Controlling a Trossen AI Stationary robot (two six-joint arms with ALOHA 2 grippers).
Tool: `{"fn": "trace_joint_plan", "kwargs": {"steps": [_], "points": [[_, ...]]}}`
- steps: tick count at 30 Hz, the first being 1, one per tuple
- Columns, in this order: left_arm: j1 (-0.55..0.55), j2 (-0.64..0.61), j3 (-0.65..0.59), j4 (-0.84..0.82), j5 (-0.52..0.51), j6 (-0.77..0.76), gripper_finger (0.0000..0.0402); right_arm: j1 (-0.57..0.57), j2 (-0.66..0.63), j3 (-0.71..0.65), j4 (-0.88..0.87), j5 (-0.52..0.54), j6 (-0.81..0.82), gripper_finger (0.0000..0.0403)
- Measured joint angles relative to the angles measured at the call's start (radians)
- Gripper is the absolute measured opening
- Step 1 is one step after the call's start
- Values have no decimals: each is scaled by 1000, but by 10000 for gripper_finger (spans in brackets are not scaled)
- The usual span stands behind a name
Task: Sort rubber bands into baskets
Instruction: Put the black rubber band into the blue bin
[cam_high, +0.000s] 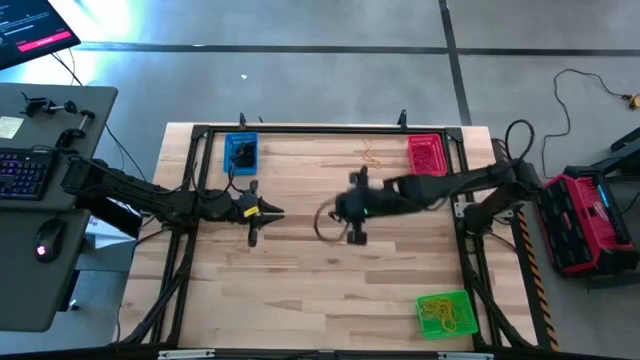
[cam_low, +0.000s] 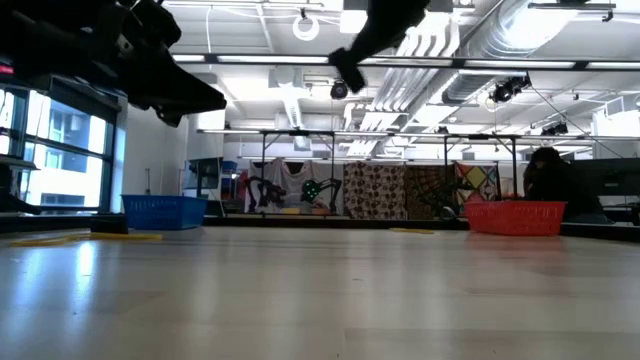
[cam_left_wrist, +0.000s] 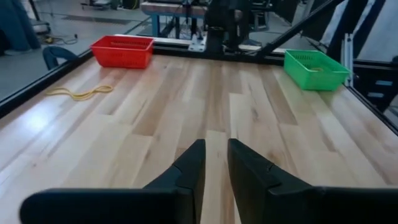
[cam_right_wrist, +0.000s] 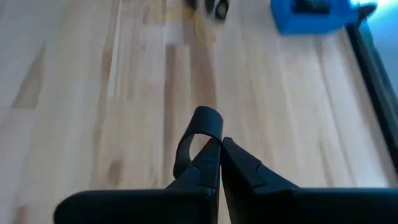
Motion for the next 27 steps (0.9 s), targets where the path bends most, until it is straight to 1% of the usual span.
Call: {"fn": "trace_joint_plan", "kwargs": {"steps": [4, 9, 12, 16, 19, 27], "points": [[0, 0, 0, 1, -24, 0, 78, -85, 30, 0, 115, -92, -133, 0], [0, 0, 0, 9, -89, 3, 103, -155, 91, 0, 245, -166, -246, 0], [1, 0, 0, 15, -128, 9, 115, -186, 138, 0, 346, -220, -293, 0], [7, 0, 0, 14, -131, 8, 124, -217, 203, 0, 498, -292, -321, 0], [7, 0, 0, 6, -131, 2, 128, -226, 242, 0, 580, -308, -332, 0], [7, 0, 0, 29, -94, -17, 129, -221, 285, 0, 672, -322, -339, 0]]}}
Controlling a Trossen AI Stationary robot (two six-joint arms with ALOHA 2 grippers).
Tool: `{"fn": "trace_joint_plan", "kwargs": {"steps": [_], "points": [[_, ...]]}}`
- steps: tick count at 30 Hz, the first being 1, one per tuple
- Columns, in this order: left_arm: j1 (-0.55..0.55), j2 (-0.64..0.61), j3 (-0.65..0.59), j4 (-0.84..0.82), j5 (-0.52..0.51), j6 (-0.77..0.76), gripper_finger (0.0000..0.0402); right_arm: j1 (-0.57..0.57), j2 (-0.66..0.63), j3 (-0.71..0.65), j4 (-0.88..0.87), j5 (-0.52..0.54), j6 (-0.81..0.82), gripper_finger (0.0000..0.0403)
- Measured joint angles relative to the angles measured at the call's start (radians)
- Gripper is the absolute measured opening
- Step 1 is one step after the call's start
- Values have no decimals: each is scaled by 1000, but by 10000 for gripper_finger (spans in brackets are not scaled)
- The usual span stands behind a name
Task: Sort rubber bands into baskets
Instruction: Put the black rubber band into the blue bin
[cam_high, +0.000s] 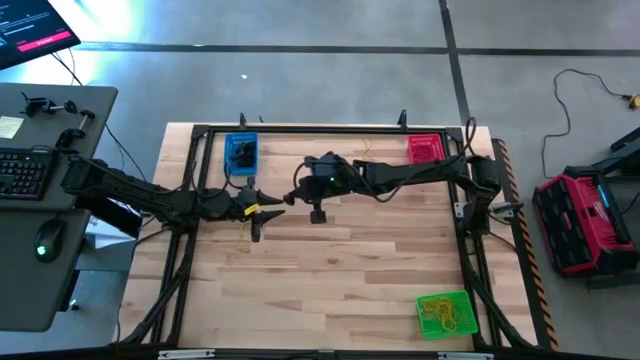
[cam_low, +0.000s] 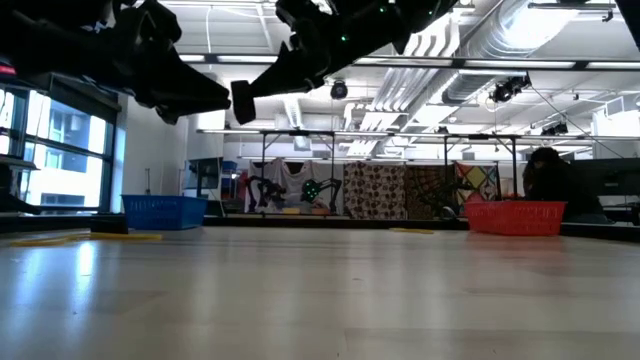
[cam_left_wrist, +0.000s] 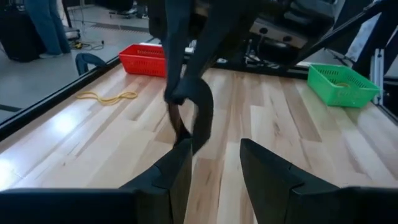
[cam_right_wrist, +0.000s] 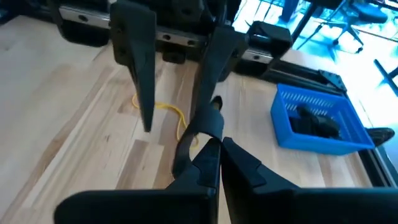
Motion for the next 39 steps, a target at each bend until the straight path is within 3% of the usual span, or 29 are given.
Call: {"fn": "trace_joint_plan", "kwargs": {"steps": [16, 26, 34, 39], "points": [[0, 110, 0, 187, 80, -18, 129, 30, 6, 0, 89, -20, -1, 0], [-26, 124, 0, 185, 69, -62, 120, 29, 6, 0, 88, 31, 2, 0], [-119, 124, 0, 185, -103, -35, 120, 36, 6, 0, 82, 112, 35, 0], [-194, 124, 0, 185, -219, -17, 120, 52, 6, 0, 81, 111, 31, 0]]}}
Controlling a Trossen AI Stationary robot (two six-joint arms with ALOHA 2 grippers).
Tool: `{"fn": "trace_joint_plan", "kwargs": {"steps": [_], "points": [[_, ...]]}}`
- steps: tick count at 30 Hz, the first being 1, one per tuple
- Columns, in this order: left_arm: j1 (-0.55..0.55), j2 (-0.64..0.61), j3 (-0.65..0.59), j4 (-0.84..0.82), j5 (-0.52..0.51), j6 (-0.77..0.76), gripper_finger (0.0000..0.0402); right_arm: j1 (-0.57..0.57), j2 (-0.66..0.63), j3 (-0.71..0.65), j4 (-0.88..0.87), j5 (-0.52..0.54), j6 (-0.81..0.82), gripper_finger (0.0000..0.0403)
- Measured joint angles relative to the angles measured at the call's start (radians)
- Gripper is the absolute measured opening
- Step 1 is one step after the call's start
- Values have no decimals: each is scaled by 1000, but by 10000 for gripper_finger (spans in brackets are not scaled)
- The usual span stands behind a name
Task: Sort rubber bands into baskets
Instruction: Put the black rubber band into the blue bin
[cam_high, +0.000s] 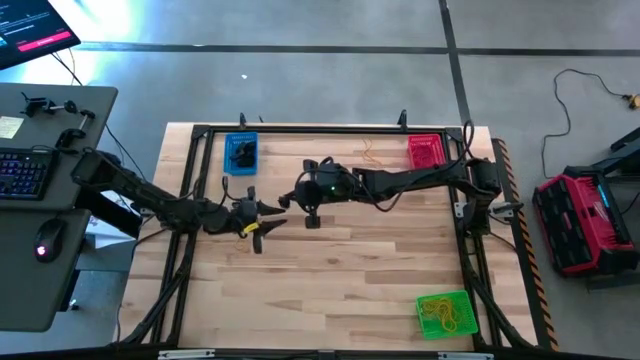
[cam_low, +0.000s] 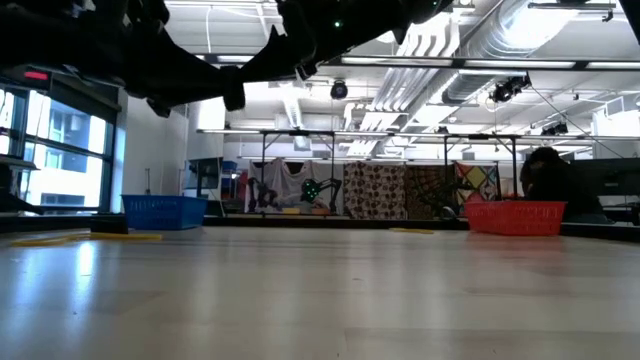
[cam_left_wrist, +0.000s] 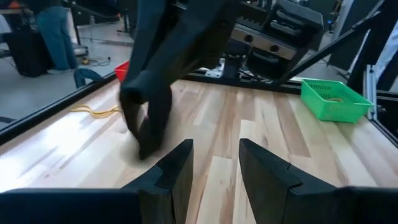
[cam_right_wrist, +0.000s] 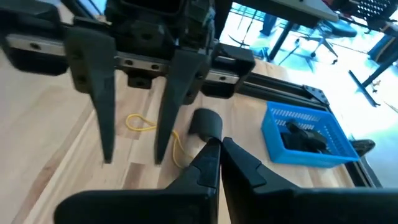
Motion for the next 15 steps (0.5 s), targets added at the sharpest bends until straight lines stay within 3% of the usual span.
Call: {"fn": "trace_joint_plan", "kwargs": {"steps": [7, 11, 15], "points": [[-135, -34, 0, -53, -147, 73, 120, -38, 32, 0, 78, 9, -13, 0], [-204, -108, 0, -164, -275, 36, 120, -69, 97, 5, 174, -3, -5, 0], [-270, -202, 0, -293, -311, -6, 119, -87, 170, 82, 193, -6, 19, 0]]}}
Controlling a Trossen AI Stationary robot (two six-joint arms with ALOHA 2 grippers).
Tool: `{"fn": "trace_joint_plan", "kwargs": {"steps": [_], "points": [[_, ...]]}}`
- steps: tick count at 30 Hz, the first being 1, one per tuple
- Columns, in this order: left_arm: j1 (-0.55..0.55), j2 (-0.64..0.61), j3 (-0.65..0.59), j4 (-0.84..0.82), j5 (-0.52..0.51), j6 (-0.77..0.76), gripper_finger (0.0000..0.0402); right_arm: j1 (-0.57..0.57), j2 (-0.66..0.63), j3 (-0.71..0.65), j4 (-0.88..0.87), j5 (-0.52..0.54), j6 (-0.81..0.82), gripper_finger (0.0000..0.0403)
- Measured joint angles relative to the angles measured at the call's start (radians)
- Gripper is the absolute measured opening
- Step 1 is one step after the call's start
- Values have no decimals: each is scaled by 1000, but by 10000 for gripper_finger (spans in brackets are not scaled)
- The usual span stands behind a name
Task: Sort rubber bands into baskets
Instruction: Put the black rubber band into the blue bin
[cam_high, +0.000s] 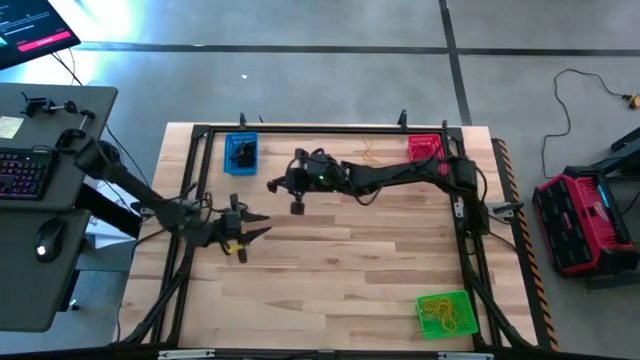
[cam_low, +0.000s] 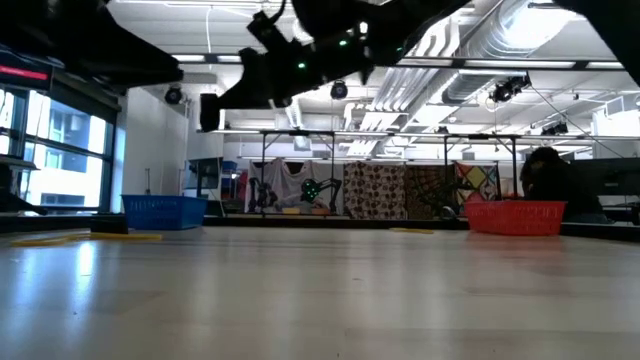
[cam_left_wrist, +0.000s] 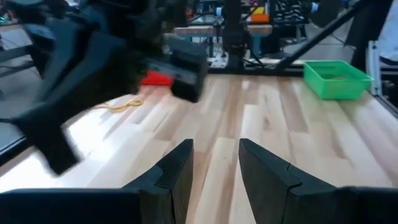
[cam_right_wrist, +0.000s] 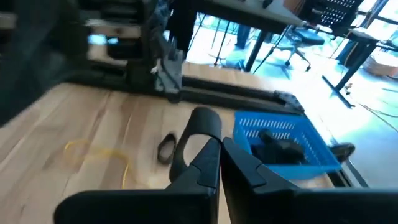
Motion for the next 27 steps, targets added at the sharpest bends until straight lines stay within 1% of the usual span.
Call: {"fn": "trace_joint_plan", "kwargs": {"steps": [5, 9, 12, 15, 19, 21, 24, 27], "points": [[-65, -118, 0, -86, -39, -20, 119, -15, 128, 188, -27, 2, 2, 0], [-110, -193, 0, -93, -39, 5, 119, -25, 247, 368, -79, 57, 2, 0], [-143, -234, 0, -92, -39, 32, 119, -37, 324, 473, -102, 91, 23, 0], [-166, -264, 0, -92, -38, 33, 119, -55, 379, 536, -99, 97, 58, 0], [-181, -289, 0, -89, -47, 31, 119, -76, 435, 593, -99, 164, 84, 0], [-181, -296, 0, -88, -65, 24, 119, -84, 460, 610, -93, 173, 85, 0], [-180, -296, 0, -91, -128, 25, 119, -92, 495, 623, -66, 173, 108, 0], [-180, -296, 0, -112, -229, 24, 119, -103, 519, 623, -26, 179, 133, 0]]}}
